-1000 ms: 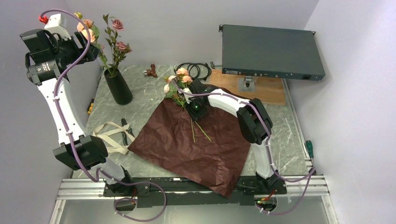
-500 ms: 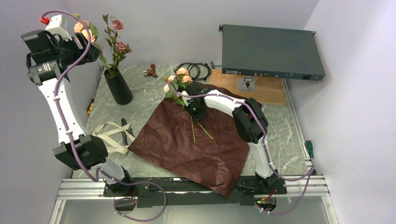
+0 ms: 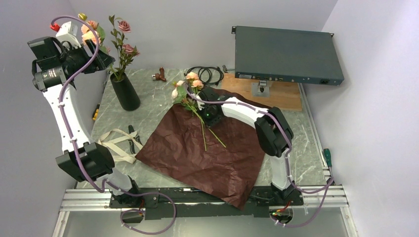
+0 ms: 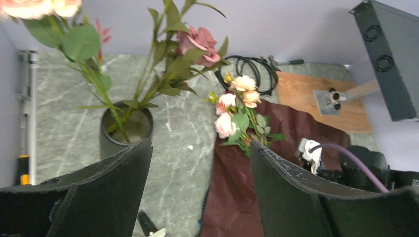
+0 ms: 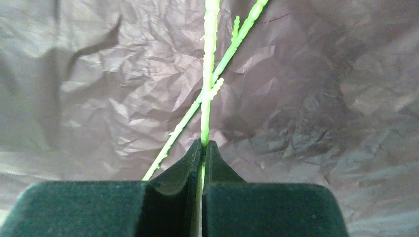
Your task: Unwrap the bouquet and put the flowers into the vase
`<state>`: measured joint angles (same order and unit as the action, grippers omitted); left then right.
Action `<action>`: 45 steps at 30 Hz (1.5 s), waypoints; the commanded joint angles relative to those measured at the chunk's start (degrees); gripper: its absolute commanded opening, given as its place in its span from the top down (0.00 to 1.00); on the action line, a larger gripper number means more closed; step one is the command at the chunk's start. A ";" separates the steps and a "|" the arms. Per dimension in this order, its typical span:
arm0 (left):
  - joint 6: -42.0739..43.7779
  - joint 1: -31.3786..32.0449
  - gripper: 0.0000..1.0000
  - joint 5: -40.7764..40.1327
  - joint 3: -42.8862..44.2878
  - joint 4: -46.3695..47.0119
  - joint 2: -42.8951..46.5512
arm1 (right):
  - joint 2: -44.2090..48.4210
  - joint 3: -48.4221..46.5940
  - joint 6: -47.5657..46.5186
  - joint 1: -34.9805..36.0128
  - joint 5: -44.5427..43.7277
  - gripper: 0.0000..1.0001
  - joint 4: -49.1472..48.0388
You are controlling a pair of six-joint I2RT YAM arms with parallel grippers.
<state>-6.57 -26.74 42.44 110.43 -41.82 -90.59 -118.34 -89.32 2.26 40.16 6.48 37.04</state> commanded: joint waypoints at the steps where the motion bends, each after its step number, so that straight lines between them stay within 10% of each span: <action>1: -3.14 0.04 0.22 7.83 -2.47 1.20 3.77 | 7.76 1.68 5.34 -1.32 1.75 1.00 -7.96; 13: -8.09 2.08 0.25 22.13 -9.34 2.69 5.87 | 18.48 5.54 8.22 -3.16 8.77 1.00 -17.88; 21: -6.12 14.05 0.34 21.84 -15.37 4.11 6.77 | 26.26 9.33 8.71 -3.16 13.73 1.00 -26.41; 45: -28.77 31.20 0.32 29.62 -20.01 38.11 -0.28 | 36.29 17.26 2.43 0.71 20.58 1.00 -34.77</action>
<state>-32.77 3.84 69.91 89.49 -9.58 -90.72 -84.38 -72.66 7.64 39.94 25.82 5.93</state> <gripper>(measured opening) 0.699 0.023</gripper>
